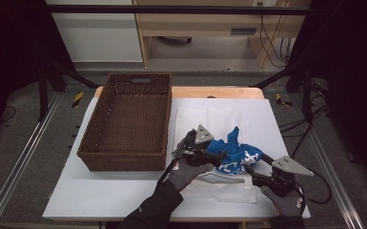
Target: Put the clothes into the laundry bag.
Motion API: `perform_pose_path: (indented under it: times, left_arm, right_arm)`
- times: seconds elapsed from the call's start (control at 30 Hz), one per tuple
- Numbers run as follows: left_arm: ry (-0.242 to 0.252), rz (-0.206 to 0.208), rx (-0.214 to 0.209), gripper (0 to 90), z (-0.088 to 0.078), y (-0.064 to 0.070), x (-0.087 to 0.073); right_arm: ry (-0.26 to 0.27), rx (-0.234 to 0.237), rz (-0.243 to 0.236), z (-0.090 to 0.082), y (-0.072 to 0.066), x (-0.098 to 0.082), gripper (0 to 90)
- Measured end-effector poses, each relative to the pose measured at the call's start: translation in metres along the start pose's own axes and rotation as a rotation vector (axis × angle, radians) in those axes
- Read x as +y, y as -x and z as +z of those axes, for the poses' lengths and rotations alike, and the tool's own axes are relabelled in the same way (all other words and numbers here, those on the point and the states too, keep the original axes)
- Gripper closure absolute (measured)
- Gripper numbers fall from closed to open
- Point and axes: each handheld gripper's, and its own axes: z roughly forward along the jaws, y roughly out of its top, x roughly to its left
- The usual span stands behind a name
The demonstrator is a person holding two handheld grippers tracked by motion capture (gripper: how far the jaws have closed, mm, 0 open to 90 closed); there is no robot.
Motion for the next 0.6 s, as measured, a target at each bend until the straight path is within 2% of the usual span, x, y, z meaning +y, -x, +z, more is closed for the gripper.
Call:
perform_pose_path:
  times: [0.03,0.2,0.33,0.37,0.43,0.5,0.6]
  left_arm:
    - [-0.014,0.002,-0.002,21.3,-0.007,-0.001,-0.007]
    - [-0.033,-0.006,-0.007,26.1,-0.020,-0.002,-0.021]
    - [-0.040,-0.001,-0.003,39.0,-0.035,-0.002,-0.033]
    - [-0.038,0.007,0.002,39.0,-0.039,-0.001,-0.036]
    - [-0.035,0.012,0.007,44.7,-0.045,0.000,-0.041]
    - [-0.032,0.023,0.004,56.1,-0.052,0.002,-0.050]
    - [-0.041,0.015,0.006,61.1,-0.058,0.003,-0.061]
  right_arm:
    - [0.017,-0.014,-0.003,-0.003,0.000,0.003,24.9]
    - [0.033,-0.010,0.000,-0.005,-0.002,0.012,22.8]
    - [-0.002,-0.005,-0.013,0.009,-0.012,0.017,17.7]
    - [-0.002,-0.005,-0.013,0.009,-0.012,0.017,17.7]
    - [-0.019,0.002,-0.018,0.016,-0.017,0.018,15.2]
    - [-0.045,0.001,-0.037,0.025,-0.023,0.021,11.8]
    - [-0.057,0.007,-0.046,0.031,-0.027,0.022,10.1]
